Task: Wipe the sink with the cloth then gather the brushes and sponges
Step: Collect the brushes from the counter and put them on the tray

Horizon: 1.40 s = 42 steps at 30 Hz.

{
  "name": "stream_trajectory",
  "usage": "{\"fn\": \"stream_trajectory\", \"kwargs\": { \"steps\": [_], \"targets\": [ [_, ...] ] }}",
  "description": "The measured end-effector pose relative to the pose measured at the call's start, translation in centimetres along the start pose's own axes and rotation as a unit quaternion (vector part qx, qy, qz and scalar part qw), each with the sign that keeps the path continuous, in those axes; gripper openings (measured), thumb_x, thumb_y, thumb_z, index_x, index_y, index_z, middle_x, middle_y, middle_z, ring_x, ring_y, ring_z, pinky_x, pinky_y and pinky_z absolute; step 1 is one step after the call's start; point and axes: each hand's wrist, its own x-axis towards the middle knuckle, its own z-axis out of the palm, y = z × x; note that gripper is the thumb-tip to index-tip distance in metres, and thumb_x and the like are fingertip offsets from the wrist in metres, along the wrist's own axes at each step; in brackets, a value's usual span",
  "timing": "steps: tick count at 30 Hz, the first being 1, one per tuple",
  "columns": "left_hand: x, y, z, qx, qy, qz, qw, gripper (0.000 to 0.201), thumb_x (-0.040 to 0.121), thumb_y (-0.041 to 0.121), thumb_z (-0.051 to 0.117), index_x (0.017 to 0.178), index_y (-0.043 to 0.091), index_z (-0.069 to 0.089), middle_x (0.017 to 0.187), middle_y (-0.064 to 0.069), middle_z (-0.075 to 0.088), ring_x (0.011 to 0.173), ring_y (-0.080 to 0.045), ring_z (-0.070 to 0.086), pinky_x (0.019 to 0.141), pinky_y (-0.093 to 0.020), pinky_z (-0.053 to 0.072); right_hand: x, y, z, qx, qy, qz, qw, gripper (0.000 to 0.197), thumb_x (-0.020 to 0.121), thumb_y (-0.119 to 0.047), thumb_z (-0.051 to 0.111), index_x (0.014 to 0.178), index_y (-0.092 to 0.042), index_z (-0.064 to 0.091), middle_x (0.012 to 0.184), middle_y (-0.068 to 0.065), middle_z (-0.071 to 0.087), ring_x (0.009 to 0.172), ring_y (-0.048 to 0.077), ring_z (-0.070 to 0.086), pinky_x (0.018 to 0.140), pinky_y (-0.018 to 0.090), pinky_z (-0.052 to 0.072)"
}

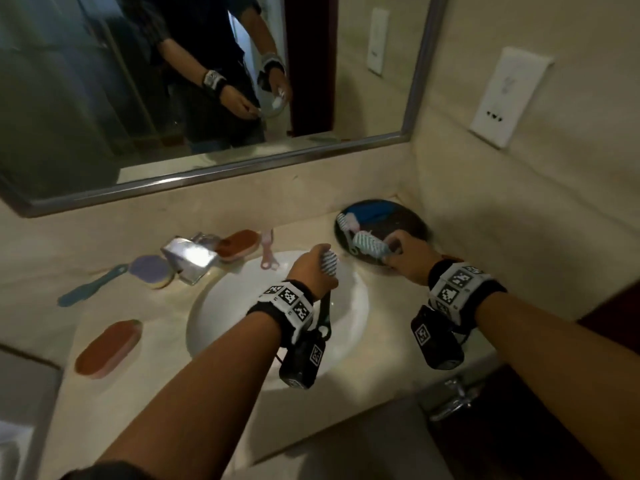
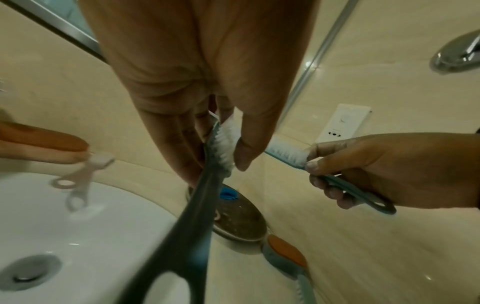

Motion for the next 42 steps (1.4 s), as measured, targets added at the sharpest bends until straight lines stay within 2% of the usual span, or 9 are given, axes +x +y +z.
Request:
{"fn": "stream_trajectory", "kwargs": {
  "steps": [4,9,15,18,23,26,29,34,42],
  "targets": [
    [1.8,3.9,4.3,-0.049,-0.006,0.009,0.999,0.060,0.077,0.004,0.069,0.129,0.019,0.043,0.115,-0.013,0.060,0.099,-0.030,0.062,0.086,-0.040,0.055,1.4,5.9,-3.4,0.017,0.014,0.030,0.999,0.027,0.089,-0.017,0.057,0.115,-0.010,0.050,0.105,0.016,0.059,0.091,0.026,0.055,0.076,0.034,0.042],
    [4.3,5.0,5.9,-0.058,0.009,-0.009,0.998,0.060,0.074,0.006,0.073,0.125,0.020,0.045,0.101,-0.002,0.057,0.096,-0.026,0.062,0.076,-0.030,0.052,4.8,8.2,-5.3,0.040,0.016,0.029,0.999,0.005,0.093,-0.016,0.046,0.096,-0.016,0.050,0.090,0.013,0.064,0.078,0.027,0.058,0.068,0.027,0.039],
    [9.8,4.4,6.3,-0.062,0.009,-0.027,0.998,0.058,0.075,0.008,0.072,0.125,0.018,0.045,0.113,-0.010,0.060,0.101,-0.031,0.062,0.087,-0.043,0.055,10.1,8.1,-4.7,0.103,-0.010,0.054,0.993,0.016,0.095,-0.013,0.044,0.105,-0.012,0.055,0.094,0.011,0.059,0.065,0.017,0.051,0.050,0.023,0.036],
    [13.1,4.1,6.9,-0.055,-0.005,-0.025,0.998,0.061,0.074,0.010,0.074,0.128,0.018,0.046,0.122,-0.012,0.058,0.106,-0.032,0.060,0.089,-0.045,0.054,12.7,7.9,-4.8,0.107,-0.032,0.061,0.992,0.021,0.094,-0.015,0.049,0.113,-0.012,0.055,0.099,0.010,0.056,0.079,0.022,0.056,0.057,0.023,0.043],
    [19.1,3.5,8.2,-0.061,0.001,-0.028,0.998,0.057,0.076,0.014,0.075,0.125,0.020,0.047,0.113,-0.002,0.056,0.095,-0.015,0.052,0.079,-0.023,0.045,18.1,8.0,-4.9,0.095,-0.020,0.075,0.992,0.019,0.089,-0.008,0.049,0.082,-0.025,0.051,0.089,0.007,0.057,0.085,0.026,0.056,0.069,0.033,0.045],
    [21.5,3.5,8.6,-0.083,0.012,-0.052,0.995,0.058,0.076,0.014,0.075,0.126,0.019,0.047,0.113,0.000,0.056,0.094,-0.011,0.048,0.077,-0.020,0.042,20.6,8.0,-4.7,0.074,-0.015,0.080,0.994,0.016,0.090,-0.008,0.048,0.086,-0.023,0.052,0.098,0.005,0.057,0.092,0.025,0.055,0.077,0.030,0.040],
    [23.4,3.3,8.5,-0.114,0.007,-0.080,0.990,0.062,0.075,0.010,0.075,0.129,0.018,0.045,0.117,-0.003,0.055,0.096,-0.013,0.051,0.063,-0.014,0.048,22.9,8.0,-4.3,0.063,-0.034,0.080,0.994,0.015,0.090,-0.010,0.051,0.084,-0.023,0.051,0.094,0.002,0.057,0.092,0.024,0.055,0.077,0.030,0.041],
    [26.4,2.8,8.6,-0.101,0.046,-0.089,0.990,0.069,0.070,0.006,0.075,0.133,0.012,0.048,0.134,-0.007,0.052,0.120,-0.023,0.053,0.098,-0.030,0.046,26.7,7.6,-3.8,0.086,-0.033,0.086,0.992,0.027,0.086,-0.004,0.055,0.071,-0.025,0.046,0.092,0.005,0.057,0.096,0.029,0.057,0.084,0.035,0.045],
    [31.3,2.0,9.8,-0.042,0.058,-0.110,0.991,0.070,0.075,0.017,0.073,0.139,0.015,0.043,0.138,-0.015,0.044,0.125,-0.031,0.048,0.107,-0.036,0.040,31.2,8.0,-2.2,0.142,-0.077,0.101,0.982,0.026,0.083,0.000,0.063,0.104,-0.013,0.055,0.103,0.013,0.064,0.100,0.029,0.061,0.083,0.033,0.047]
  ]
}}
